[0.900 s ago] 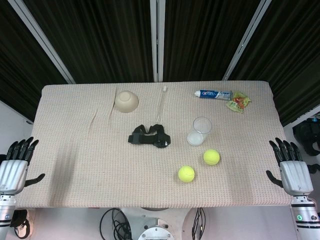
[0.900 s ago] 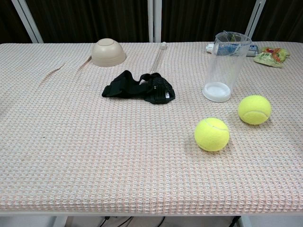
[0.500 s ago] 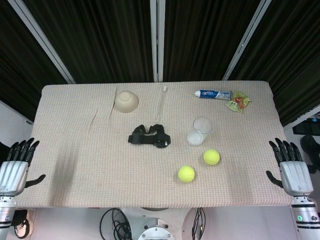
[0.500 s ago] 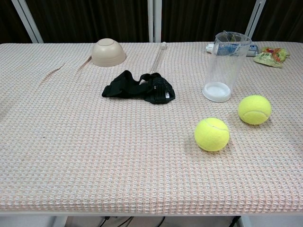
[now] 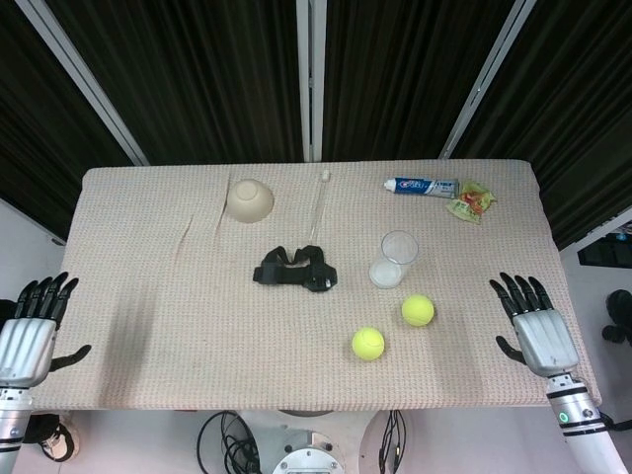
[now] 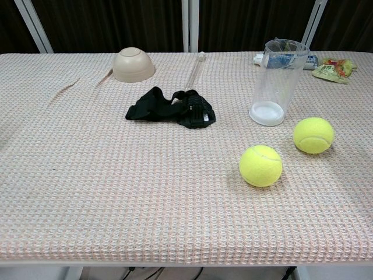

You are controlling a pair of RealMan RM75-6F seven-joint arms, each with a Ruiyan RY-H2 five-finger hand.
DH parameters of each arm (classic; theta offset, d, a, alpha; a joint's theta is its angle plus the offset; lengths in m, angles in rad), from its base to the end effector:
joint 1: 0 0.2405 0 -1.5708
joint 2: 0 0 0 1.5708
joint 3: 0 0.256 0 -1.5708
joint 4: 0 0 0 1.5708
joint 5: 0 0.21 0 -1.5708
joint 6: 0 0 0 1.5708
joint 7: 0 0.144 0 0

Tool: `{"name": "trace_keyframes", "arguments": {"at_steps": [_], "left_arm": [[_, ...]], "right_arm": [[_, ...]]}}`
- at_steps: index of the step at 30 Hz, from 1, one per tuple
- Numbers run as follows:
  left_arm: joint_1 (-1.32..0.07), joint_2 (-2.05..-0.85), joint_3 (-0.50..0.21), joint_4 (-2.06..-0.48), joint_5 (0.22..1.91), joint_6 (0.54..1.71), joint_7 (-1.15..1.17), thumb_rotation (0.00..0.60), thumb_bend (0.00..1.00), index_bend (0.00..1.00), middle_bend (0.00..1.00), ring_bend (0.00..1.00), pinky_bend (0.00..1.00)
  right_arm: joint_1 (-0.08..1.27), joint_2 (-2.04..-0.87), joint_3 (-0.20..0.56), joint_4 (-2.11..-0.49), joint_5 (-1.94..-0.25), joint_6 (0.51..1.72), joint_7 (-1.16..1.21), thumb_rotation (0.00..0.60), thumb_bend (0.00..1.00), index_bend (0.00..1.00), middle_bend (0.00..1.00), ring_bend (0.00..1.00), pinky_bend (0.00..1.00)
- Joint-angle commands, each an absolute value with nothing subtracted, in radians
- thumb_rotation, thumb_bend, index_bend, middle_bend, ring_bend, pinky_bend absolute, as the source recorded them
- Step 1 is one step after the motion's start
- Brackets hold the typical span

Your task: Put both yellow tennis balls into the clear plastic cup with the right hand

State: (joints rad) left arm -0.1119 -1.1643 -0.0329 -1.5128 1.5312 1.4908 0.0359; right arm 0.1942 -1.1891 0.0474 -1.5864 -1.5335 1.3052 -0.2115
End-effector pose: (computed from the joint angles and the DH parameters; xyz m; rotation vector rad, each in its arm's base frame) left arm -0.3186 0.1874 0.1507 -1.4536 -0.8114 -0.8676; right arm -0.2934 -0.2110 0.1127 1.6427 -0.8003 0.7688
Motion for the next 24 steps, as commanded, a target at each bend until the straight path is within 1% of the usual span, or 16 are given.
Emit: {"name": "trace_keyframes", "arguments": {"at_steps": [1, 14, 17, 20, 24], "left_arm": [[-0.113, -1.163, -0.032, -1.515, 1.531, 1.488, 0.039, 0.6, 0.08, 0.01, 0.0, 0.0, 0.0], [-0.113, -1.149, -0.027, -1.52, 1.531, 1.481, 0.03, 0.6, 0.09, 0.01, 0.0, 0.0, 0.0], [-0.111, -1.157, -0.039, -1.506, 1.512, 1.487, 0.064, 0.6, 0.09, 0.01, 0.0, 0.0, 0.0], [-0.112, -1.154, -0.04, -1.511, 1.502, 1.477, 0.047, 0.6, 0.08, 0.01, 0.0, 0.0, 0.0], [-0.112, -1.153, -0.043, -1.504, 1.504, 1.483, 0.043, 0.6, 0.08, 0.01, 0.0, 0.0, 0.0]], "right_arm": [[0.255, -1.21, 0.056, -1.598, -1.515, 1.216, -0.274, 0.6, 0.18, 0.0, 0.0, 0.0, 0.0], [0.399, -1.33, 0.085, -1.511, -1.437, 1.023, -0.309, 0.6, 0.18, 0.0, 0.0, 0.0, 0.0], [0.421, -1.355, 0.085, -1.496, -1.419, 0.992, -0.308, 0.6, 0.19, 0.0, 0.0, 0.0, 0.01], [0.439, -1.376, 0.085, -1.483, -1.409, 0.972, -0.303, 0.6, 0.19, 0.0, 0.01, 0.0, 0.06], [0.458, -1.402, 0.084, -1.463, -1.405, 0.959, -0.291, 0.6, 0.2, 0.01, 0.05, 0.0, 0.16]]}}
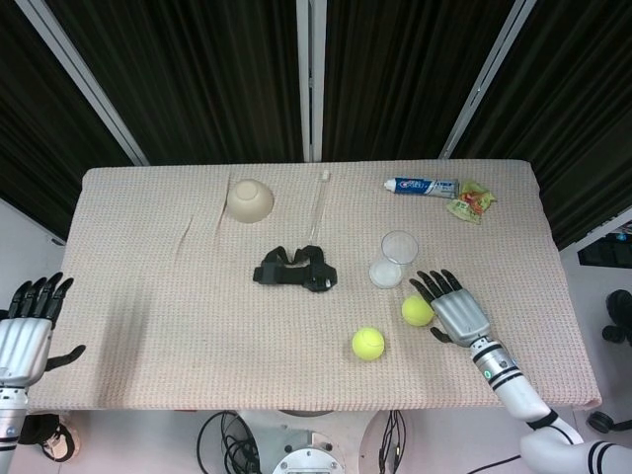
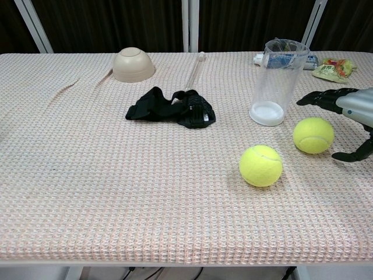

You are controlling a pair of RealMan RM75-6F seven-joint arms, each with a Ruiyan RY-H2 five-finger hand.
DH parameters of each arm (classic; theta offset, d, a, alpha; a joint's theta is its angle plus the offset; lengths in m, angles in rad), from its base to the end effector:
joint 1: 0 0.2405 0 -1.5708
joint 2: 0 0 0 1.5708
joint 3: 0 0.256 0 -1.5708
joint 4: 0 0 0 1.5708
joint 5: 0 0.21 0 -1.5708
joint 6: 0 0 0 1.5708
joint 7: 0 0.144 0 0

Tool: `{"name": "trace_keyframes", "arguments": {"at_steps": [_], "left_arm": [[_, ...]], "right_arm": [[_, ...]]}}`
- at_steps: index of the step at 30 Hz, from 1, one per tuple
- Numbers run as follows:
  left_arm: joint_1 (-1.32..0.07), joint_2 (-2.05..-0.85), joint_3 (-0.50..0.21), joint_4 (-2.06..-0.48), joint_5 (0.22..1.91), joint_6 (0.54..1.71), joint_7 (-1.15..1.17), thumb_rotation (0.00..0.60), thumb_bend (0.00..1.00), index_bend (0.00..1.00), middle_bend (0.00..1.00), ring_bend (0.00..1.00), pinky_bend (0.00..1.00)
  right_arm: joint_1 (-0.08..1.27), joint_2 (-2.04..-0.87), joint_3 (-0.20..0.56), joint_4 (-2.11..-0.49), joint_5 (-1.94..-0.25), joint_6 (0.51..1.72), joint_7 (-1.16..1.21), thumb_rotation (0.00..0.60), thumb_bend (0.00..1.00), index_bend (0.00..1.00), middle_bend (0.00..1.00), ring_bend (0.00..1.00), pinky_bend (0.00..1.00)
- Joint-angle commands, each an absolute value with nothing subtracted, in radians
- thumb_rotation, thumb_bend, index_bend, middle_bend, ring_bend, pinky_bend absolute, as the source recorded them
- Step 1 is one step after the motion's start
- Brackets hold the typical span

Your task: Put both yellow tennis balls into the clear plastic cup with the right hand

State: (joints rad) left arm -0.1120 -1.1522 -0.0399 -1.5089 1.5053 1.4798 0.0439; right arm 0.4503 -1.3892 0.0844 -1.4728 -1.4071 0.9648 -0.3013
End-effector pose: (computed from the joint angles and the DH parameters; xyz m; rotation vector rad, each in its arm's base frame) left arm -0.3238 0.1892 0.1564 -1.4385 -0.8065 -0.8349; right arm -0.2529 -0.2786 0.0221 1.9198 -0.8532 0.6938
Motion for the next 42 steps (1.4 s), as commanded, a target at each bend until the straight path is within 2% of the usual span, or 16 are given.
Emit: {"name": "trace_keyframes", "arguments": {"at_steps": [1, 8, 13, 16, 26, 31, 38, 42], "left_arm": [[-0.112, -1.153, -0.043, -1.503, 1.504, 1.483, 0.042, 0.6, 0.08, 0.01, 0.0, 0.0, 0.0], [-0.112, -1.148, -0.042, -1.505, 1.502, 1.478, 0.03, 0.6, 0.09, 0.01, 0.0, 0.0, 0.0], [-0.112, -1.145, -0.042, -1.508, 1.497, 1.473, 0.025, 0.6, 0.09, 0.01, 0.0, 0.0, 0.0], [-0.113, -1.142, -0.04, -1.51, 1.498, 1.469, 0.021, 0.6, 0.09, 0.01, 0.0, 0.0, 0.0], [-0.116, -1.136, -0.034, -1.519, 1.503, 1.459, 0.015, 0.6, 0.09, 0.01, 0.0, 0.0, 0.0], [-0.115, -1.131, -0.028, -1.528, 1.509, 1.458, 0.015, 0.6, 0.09, 0.01, 0.0, 0.0, 0.0], [-0.115, -1.128, -0.027, -1.533, 1.502, 1.449, 0.02, 0.6, 0.09, 0.01, 0.0, 0.0, 0.0], [-0.118, -1.129, -0.03, -1.527, 1.493, 1.441, 0.014, 0.6, 0.09, 0.01, 0.0, 0.0, 0.0]], "right_arm": [[0.462, -1.407, 0.084, -1.459, -1.404, 0.956, -0.282, 0.6, 0.21, 0.03, 0.07, 0.01, 0.2], [0.486, -1.444, 0.077, -1.411, -1.419, 0.954, -0.233, 0.6, 0.28, 0.27, 0.25, 0.21, 0.41], [0.487, -1.452, 0.069, -1.391, -1.429, 0.974, -0.222, 0.6, 0.32, 0.53, 0.47, 0.42, 0.6], [0.48, -1.443, 0.07, -1.391, -1.439, 1.006, -0.205, 0.6, 0.33, 0.61, 0.52, 0.47, 0.65], [0.451, -1.305, 0.151, -1.513, -1.497, 1.213, -0.117, 0.6, 0.33, 0.63, 0.54, 0.48, 0.66], [0.469, -1.297, 0.21, -1.533, -1.516, 1.288, -0.154, 0.6, 0.33, 0.63, 0.54, 0.48, 0.64], [0.532, -1.311, 0.25, -1.537, -1.445, 1.207, -0.19, 0.6, 0.32, 0.63, 0.54, 0.48, 0.62], [0.573, -1.329, 0.258, -1.512, -1.414, 1.15, -0.218, 0.6, 0.31, 0.56, 0.49, 0.47, 0.61]]}}
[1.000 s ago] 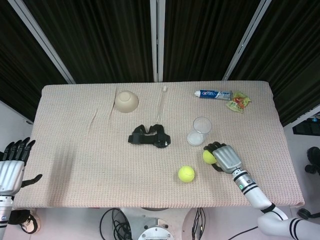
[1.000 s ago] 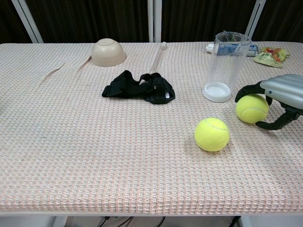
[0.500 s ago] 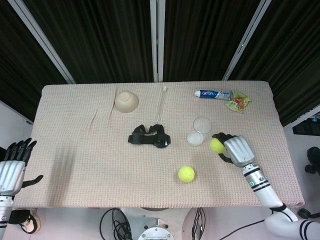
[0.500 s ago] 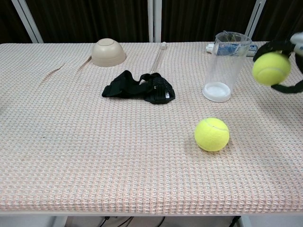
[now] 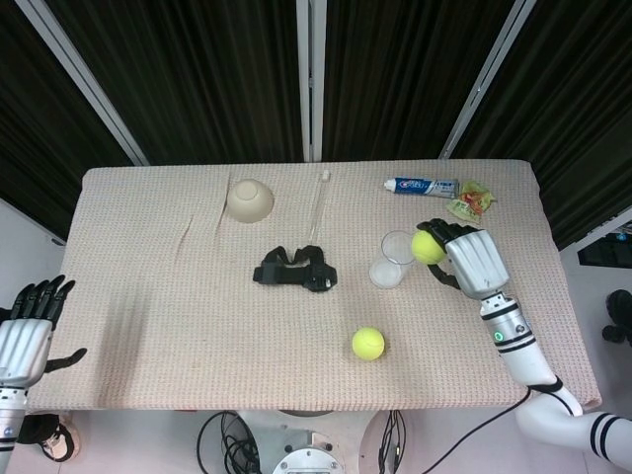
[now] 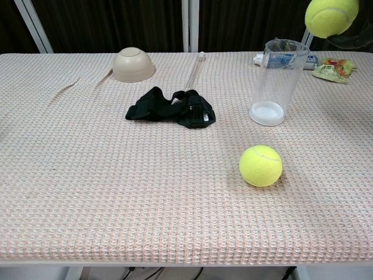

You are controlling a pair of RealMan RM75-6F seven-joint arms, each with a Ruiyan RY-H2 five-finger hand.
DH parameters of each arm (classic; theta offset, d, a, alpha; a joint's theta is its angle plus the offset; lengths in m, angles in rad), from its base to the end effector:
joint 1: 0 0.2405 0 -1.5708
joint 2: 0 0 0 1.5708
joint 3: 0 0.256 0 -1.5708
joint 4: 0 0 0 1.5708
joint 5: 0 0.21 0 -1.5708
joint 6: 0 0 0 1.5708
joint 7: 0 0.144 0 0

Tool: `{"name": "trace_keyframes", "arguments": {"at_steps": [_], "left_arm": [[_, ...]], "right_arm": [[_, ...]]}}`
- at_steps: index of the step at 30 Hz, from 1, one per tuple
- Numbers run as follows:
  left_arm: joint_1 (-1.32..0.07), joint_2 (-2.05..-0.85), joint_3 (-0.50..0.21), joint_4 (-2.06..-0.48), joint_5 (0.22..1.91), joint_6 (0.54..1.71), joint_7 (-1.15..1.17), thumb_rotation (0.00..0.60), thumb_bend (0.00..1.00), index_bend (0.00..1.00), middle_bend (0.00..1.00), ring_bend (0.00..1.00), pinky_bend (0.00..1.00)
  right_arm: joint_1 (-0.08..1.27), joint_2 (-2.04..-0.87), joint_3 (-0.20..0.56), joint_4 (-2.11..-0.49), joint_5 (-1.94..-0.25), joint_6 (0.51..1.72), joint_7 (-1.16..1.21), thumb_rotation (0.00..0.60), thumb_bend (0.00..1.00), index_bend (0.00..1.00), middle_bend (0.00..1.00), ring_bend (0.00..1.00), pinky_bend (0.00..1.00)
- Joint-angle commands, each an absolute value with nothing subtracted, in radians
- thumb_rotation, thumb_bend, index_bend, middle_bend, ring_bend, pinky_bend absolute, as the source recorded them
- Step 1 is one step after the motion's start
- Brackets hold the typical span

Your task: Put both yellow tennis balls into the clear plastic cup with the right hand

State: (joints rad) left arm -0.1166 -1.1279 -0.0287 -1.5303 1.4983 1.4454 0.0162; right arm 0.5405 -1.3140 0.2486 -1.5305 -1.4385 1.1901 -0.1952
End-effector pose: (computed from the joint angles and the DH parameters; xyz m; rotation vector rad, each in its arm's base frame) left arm -0.3250 0.1880 0.1569 -1.4529 -0.8585 -0.8244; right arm -0.1847 -0.3360 0.0981 1.6666 -0.6468 1.1065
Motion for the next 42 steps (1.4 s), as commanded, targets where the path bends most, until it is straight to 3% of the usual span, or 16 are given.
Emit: {"name": "trace_keyframes", "arguments": {"at_steps": [1, 5, 12, 16, 21, 28, 35, 42], "left_arm": [[-0.119, -1.129, -0.031, -1.525, 1.489, 1.437, 0.013, 0.6, 0.09, 0.01, 0.0, 0.0, 0.0], [-0.122, -1.129, -0.035, -1.521, 1.481, 1.43, 0.006, 0.6, 0.09, 0.01, 0.0, 0.0, 0.0], [-0.126, -1.129, -0.038, -1.516, 1.47, 1.417, 0.0, 0.6, 0.09, 0.01, 0.0, 0.0, 0.0], [-0.126, -1.13, -0.039, -1.517, 1.469, 1.42, 0.002, 0.6, 0.09, 0.01, 0.0, 0.0, 0.0], [-0.125, -1.13, -0.038, -1.519, 1.473, 1.424, 0.004, 0.6, 0.09, 0.01, 0.0, 0.0, 0.0], [-0.123, -1.131, -0.04, -1.515, 1.471, 1.43, 0.005, 0.6, 0.09, 0.01, 0.0, 0.0, 0.0], [-0.116, -1.122, -0.045, -1.523, 1.463, 1.44, -0.015, 0.6, 0.09, 0.01, 0.0, 0.0, 0.0], [-0.111, -1.114, -0.044, -1.525, 1.473, 1.451, -0.037, 0.6, 0.09, 0.01, 0.0, 0.0, 0.0]], "right_arm": [[0.581, -1.334, 0.26, -1.509, -1.409, 1.142, -0.217, 0.6, 0.31, 0.54, 0.47, 0.45, 0.61], [0.602, -1.342, 0.266, -1.514, -1.387, 1.116, -0.189, 0.6, 0.28, 0.47, 0.41, 0.4, 0.56], [0.615, -1.318, 0.255, -1.546, -1.363, 1.075, -0.159, 0.6, 0.18, 0.09, 0.15, 0.05, 0.2], [0.615, -1.311, 0.252, -1.551, -1.366, 1.086, -0.149, 0.6, 0.18, 0.01, 0.08, 0.0, 0.15], [0.603, -1.284, 0.237, -1.595, -1.42, 1.131, -0.129, 0.6, 0.18, 0.0, 0.09, 0.0, 0.15], [0.579, -1.199, 0.144, -1.717, -1.658, 1.216, -0.061, 0.6, 0.18, 0.02, 0.16, 0.03, 0.19], [0.585, -1.105, 0.008, -1.793, -1.766, 1.112, -0.023, 0.6, 0.18, 0.04, 0.17, 0.08, 0.26], [0.601, -1.14, -0.054, -1.707, -1.729, 0.982, -0.02, 0.6, 0.18, 0.04, 0.16, 0.07, 0.26]]}}
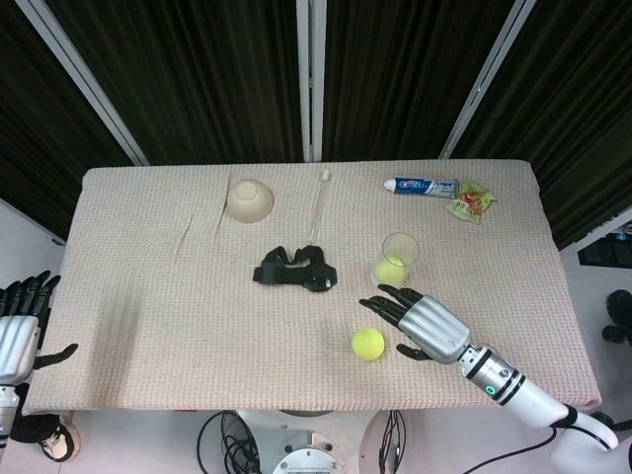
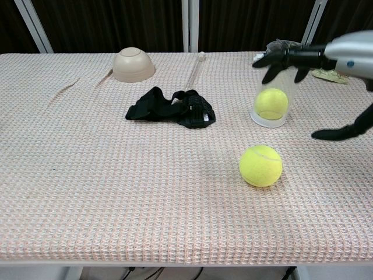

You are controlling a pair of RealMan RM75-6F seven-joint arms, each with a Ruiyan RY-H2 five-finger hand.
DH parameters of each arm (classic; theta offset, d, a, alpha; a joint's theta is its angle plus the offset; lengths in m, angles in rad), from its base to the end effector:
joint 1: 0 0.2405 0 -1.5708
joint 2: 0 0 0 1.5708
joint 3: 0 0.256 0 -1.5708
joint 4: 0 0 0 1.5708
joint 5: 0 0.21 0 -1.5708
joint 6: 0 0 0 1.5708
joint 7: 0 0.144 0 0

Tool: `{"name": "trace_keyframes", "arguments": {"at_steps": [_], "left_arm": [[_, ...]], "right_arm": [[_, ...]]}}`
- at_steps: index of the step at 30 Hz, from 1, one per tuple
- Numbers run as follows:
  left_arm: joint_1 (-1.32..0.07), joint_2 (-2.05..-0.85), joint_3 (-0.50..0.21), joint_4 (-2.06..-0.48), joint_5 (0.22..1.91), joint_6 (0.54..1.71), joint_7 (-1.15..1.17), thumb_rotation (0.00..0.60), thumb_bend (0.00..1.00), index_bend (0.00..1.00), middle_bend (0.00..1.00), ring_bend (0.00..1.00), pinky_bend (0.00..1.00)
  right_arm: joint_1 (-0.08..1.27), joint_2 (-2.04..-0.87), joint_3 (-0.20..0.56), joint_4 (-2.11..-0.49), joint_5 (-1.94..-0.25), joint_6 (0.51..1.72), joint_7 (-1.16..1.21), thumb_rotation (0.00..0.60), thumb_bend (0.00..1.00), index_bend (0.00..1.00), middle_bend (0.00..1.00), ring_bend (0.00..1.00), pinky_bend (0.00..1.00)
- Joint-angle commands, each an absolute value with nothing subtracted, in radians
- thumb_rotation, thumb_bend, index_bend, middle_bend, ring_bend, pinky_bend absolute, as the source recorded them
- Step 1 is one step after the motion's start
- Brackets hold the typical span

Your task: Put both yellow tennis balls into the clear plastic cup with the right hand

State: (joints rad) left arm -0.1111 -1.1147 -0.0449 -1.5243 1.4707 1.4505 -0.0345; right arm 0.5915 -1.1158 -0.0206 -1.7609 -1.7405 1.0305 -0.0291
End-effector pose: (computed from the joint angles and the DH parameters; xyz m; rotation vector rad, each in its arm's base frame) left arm -0.3299 0.1900 0.1669 -1.3999 -0.8820 -0.8468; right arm -0.1721 -0.2554 0.0712 2.2269 -0.7416 0.9986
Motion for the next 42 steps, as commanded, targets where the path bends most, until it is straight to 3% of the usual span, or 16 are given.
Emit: {"name": "trace_keyframes", "arguments": {"at_steps": [1, 12, 19, 25, 29, 34, 42], "left_arm": [[-0.111, -1.113, -0.043, -1.526, 1.474, 1.45, -0.039, 0.6, 0.09, 0.01, 0.0, 0.0, 0.0], [-0.115, -1.104, -0.047, -1.528, 1.45, 1.423, -0.052, 0.6, 0.09, 0.01, 0.0, 0.0, 0.0], [-0.112, -1.097, -0.05, -1.526, 1.44, 1.422, -0.068, 0.6, 0.09, 0.01, 0.0, 0.0, 0.0], [-0.11, -1.083, -0.048, -1.546, 1.425, 1.405, -0.075, 0.6, 0.09, 0.01, 0.0, 0.0, 0.0], [-0.109, -1.079, -0.05, -1.55, 1.417, 1.404, -0.07, 0.6, 0.09, 0.01, 0.0, 0.0, 0.0], [-0.108, -1.075, -0.052, -1.552, 1.412, 1.401, -0.075, 0.6, 0.09, 0.01, 0.0, 0.0, 0.0], [-0.108, -1.073, -0.05, -1.557, 1.416, 1.4, -0.07, 0.6, 0.09, 0.01, 0.0, 0.0, 0.0]], "right_arm": [[0.603, -1.151, -0.062, -1.688, -1.731, 0.97, -0.015, 0.6, 0.18, 0.04, 0.15, 0.07, 0.26], [0.631, -1.289, -0.086, -1.563, -1.755, 0.94, 0.045, 0.6, 0.18, 0.0, 0.1, 0.02, 0.26], [0.641, -1.349, -0.077, -1.53, -1.728, 0.926, 0.025, 0.6, 0.2, 0.01, 0.16, 0.05, 0.27], [0.64, -1.394, -0.067, -1.498, -1.717, 0.946, 0.015, 0.6, 0.28, 0.23, 0.27, 0.23, 0.43], [0.639, -1.424, -0.066, -1.473, -1.724, 0.968, 0.019, 0.6, 0.32, 0.34, 0.33, 0.3, 0.5], [0.631, -1.438, -0.066, -1.454, -1.728, 1.0, 0.008, 0.6, 0.35, 0.54, 0.46, 0.44, 0.62], [0.622, -1.334, 0.0, -1.555, -1.749, 1.147, 0.013, 0.6, 0.35, 0.56, 0.47, 0.45, 0.63]]}}
